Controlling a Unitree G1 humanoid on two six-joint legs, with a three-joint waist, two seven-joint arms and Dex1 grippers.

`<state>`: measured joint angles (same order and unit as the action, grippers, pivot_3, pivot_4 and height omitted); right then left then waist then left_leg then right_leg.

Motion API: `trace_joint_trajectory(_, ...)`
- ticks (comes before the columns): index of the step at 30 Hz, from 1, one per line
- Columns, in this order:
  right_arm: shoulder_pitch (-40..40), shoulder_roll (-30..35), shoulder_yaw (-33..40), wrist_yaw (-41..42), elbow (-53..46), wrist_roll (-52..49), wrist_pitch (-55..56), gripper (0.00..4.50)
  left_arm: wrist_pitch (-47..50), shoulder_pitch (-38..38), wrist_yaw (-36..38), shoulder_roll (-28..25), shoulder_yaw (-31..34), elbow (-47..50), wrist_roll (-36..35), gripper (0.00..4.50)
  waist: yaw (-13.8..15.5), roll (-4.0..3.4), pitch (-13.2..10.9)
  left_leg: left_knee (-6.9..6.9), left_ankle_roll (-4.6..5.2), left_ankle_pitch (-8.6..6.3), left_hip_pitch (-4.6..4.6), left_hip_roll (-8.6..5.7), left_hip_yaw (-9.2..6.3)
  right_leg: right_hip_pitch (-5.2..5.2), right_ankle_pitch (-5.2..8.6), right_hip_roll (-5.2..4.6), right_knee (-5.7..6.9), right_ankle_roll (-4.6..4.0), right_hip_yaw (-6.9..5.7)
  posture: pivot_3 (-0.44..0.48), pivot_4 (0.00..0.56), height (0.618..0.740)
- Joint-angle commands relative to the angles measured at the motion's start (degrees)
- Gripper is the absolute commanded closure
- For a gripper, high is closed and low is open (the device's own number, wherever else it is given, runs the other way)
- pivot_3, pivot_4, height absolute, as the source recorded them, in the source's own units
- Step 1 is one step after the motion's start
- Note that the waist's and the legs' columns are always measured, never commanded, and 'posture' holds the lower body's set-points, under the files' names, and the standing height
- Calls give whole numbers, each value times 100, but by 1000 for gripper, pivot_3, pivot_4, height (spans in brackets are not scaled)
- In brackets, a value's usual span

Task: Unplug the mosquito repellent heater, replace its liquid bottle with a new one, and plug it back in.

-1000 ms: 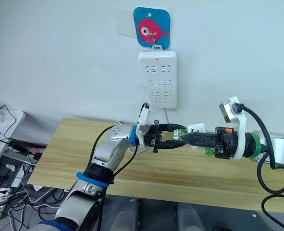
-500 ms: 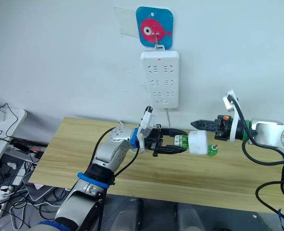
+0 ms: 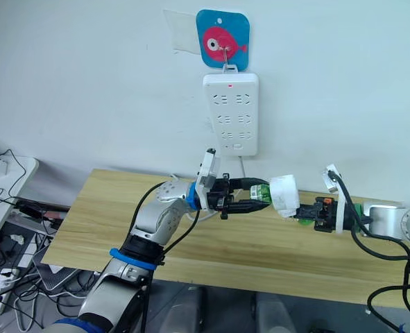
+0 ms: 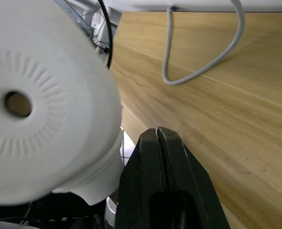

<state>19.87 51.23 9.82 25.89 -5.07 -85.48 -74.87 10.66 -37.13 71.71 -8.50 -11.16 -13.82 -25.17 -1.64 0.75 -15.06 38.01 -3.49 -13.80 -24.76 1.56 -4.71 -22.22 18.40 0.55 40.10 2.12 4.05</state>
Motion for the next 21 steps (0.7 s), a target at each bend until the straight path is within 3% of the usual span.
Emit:
trace_joint_trajectory(1,-9,1,186,-193,-555,-1230,-80,4472,-178,-82,-166,46,-44,-102,219,2259,-3,0,0,0,0,0,0,-3,0,0,0,1,2,0,0,-10,221,740)
trace_joint_trajectory(7,-274,475,64,-709,-919,-2703,286,4472,-439,-131,-127,15,-147,-304,373,2259,-6,0,0,-2,1,1,1,-2,0,0,0,7,1,0,-2,-19,214,740)
trace_joint_trajectory(21,-635,785,-9,-814,-1220,-2692,604,4472,-361,-125,-97,56,-158,-228,230,2259,-10,0,1,0,1,1,1,-2,-1,0,0,9,2,0,-2,-23,207,740)
